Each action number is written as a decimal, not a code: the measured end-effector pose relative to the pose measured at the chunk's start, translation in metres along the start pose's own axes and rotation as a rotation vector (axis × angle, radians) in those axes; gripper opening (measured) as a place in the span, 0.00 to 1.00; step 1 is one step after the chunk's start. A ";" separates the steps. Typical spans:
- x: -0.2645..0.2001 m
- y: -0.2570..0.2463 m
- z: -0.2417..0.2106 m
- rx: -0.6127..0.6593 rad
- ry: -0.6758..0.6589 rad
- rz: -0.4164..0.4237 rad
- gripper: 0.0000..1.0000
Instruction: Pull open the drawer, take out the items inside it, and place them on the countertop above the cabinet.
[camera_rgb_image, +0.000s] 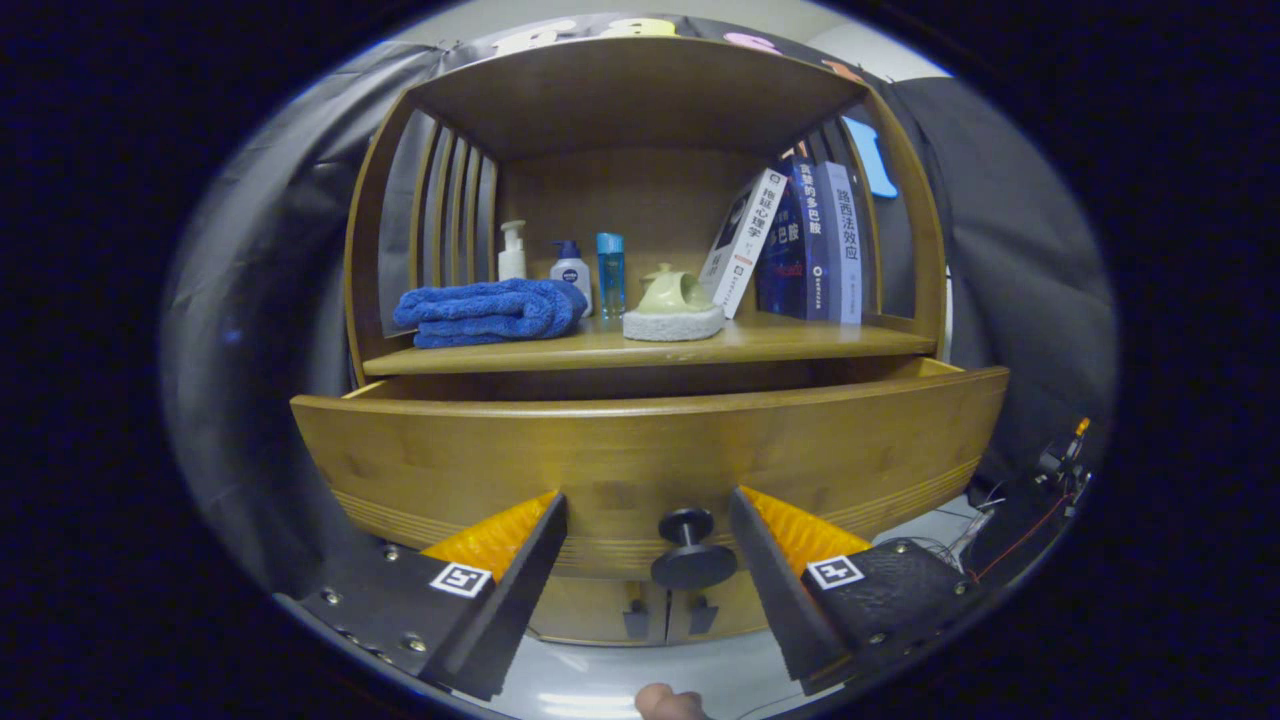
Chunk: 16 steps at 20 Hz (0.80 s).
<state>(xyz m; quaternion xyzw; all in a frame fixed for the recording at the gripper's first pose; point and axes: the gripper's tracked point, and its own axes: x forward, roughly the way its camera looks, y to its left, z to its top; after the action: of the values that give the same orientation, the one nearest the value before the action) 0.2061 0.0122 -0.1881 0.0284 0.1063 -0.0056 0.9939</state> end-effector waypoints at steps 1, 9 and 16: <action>0.002 0.000 0.000 -0.001 0.001 0.000 0.99; 0.024 0.005 0.001 0.023 0.031 0.002 0.99; 0.047 0.006 0.006 0.016 0.047 0.004 0.99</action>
<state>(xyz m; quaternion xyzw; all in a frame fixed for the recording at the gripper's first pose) 0.2532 0.0176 -0.1922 0.0369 0.1296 -0.0040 0.9909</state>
